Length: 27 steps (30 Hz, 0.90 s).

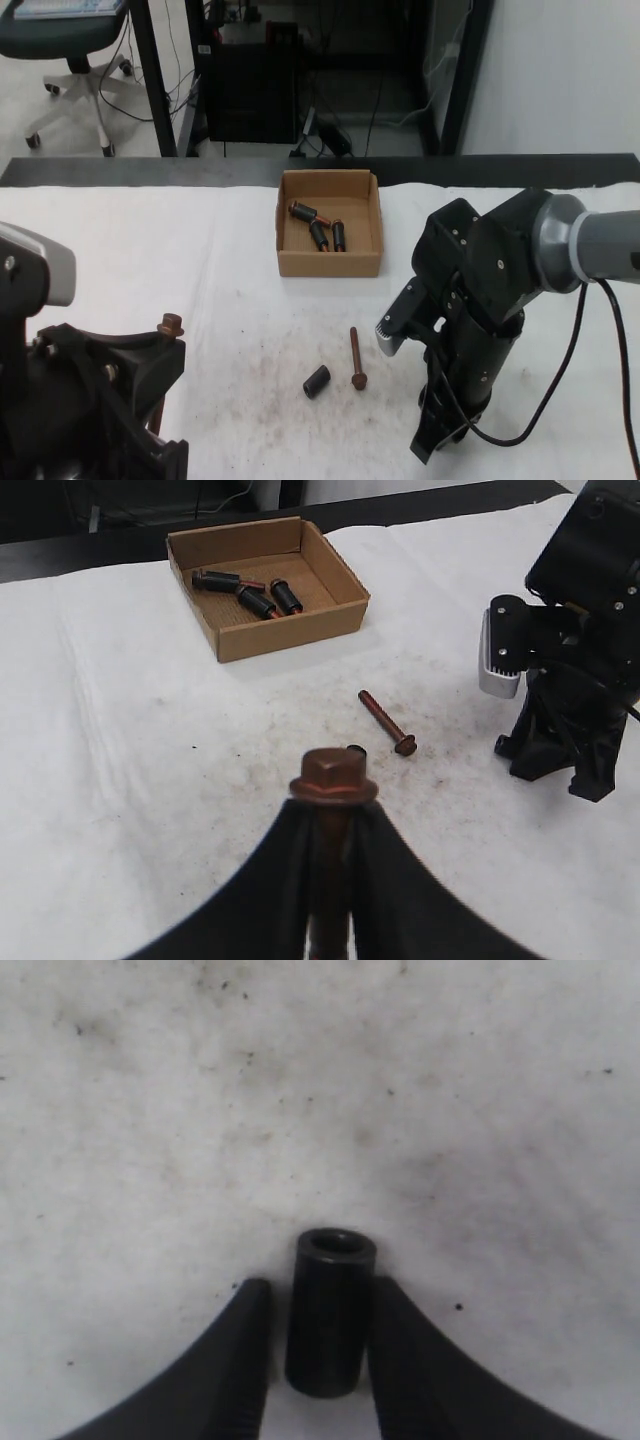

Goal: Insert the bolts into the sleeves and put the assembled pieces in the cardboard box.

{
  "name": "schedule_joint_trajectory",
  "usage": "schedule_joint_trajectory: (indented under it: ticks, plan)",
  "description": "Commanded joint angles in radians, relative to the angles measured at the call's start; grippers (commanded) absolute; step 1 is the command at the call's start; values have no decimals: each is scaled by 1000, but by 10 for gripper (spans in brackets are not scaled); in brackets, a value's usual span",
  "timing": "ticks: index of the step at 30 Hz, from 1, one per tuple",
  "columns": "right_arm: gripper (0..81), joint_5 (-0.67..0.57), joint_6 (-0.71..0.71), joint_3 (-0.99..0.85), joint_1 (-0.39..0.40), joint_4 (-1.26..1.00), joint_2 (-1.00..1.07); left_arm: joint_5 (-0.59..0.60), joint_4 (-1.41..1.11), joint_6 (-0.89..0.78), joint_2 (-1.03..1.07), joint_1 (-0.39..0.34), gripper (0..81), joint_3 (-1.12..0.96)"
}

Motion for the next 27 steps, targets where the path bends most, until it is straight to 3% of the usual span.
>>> schedule_joint_trajectory:
  ticks: [1,4,6,10,17,27]
  plan:
    - [318,-2,-8,3,0,19,18,-1,-12,-8,-5,2,2,-5]
    - [317,-2,-8,3,0,9,17,-1,-12,-8,-5,2,2,-5]
    - [274,-2,-8,3,0,6,17,-1,-12,-8,-5,2,2,-5]
    - [3,-4,-1,3,0,-2,17,-1,-12,-8,-5,2,2,-5]
    - [8,-46,127,-3,-12,-46,-64,-1,-68,-7,-5,2,2,-5]
    - [8,-399,362,14,-47,-288,-396,18,-542,51,23,2,2,-5]
